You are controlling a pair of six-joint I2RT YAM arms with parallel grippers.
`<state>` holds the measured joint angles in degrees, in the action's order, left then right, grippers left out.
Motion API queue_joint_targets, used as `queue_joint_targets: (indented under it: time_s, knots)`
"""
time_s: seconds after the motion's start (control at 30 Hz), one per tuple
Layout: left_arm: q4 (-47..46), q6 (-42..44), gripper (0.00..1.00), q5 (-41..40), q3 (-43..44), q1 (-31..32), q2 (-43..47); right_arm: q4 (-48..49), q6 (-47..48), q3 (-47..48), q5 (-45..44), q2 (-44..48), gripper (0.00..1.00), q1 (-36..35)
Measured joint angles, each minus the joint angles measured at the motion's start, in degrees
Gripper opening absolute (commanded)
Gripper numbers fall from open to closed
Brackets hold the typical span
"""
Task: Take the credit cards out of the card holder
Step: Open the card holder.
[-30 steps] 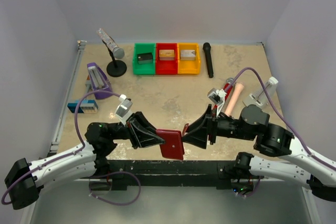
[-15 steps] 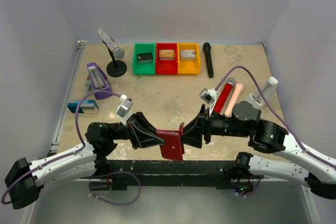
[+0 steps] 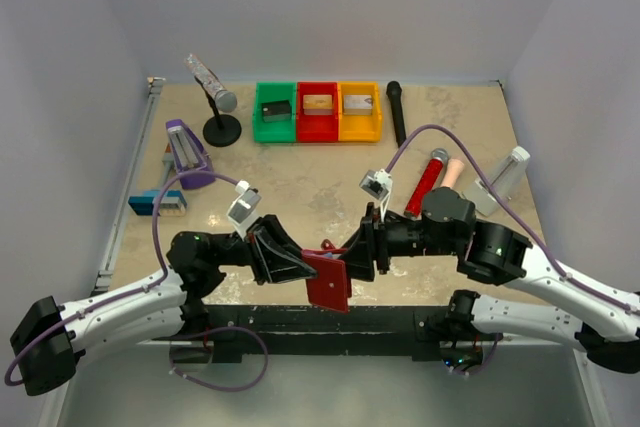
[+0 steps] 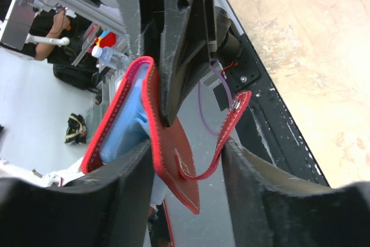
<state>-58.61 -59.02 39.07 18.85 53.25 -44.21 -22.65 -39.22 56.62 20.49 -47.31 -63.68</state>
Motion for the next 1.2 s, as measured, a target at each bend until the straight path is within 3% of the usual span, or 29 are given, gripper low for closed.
queue_joint_targets:
  time_s: [0.2, 0.37, 0.53, 0.63, 0.67, 0.7, 0.93, 1.2]
  knots:
    - [2.2, 0.1, 0.14, -0.4, 0.0, 0.0, 0.4, 0.2, 0.4, 0.3, 1.5, -0.4, 0.25, -0.2]
    - [7.3, 1.5, 0.34, -2.0, 0.0, 0.0, 2.9, 0.2, 0.8, 0.3, 1.6, -0.3, 0.00, -0.3]
    - [16.0, 4.9, 0.55, -6.5, 0.7, 0.0, 7.8, -1.8, 1.3, 0.4, 1.0, -0.2, 0.00, -0.4]
    - [24.3, 7.4, 0.62, -12.9, 2.0, 0.0, 12.3, -5.5, 1.9, 0.9, -0.2, 0.2, 0.00, -0.4]
    - [26.2, 7.7, 0.96, -14.9, 2.3, 0.0, 13.4, -7.3, 2.2, 1.6, -1.1, 0.2, 0.00, -0.5]
    - [28.5, 7.9, 1.00, -17.3, 2.5, 0.0, 14.8, -8.4, 2.4, 2.1, -2.0, 0.2, 0.00, -0.5]
    - [40.7, 4.9, 1.00, -34.1, 2.5, 0.0, 20.1, -18.2, 2.8, 8.1, -12.1, 0.0, 0.00, -0.5]
    - [45.4, 2.8, 1.00, -36.9, 4.0, 0.0, 11.9, -28.7, 1.4, 12.0, -24.7, -3.9, 0.00, -0.7]
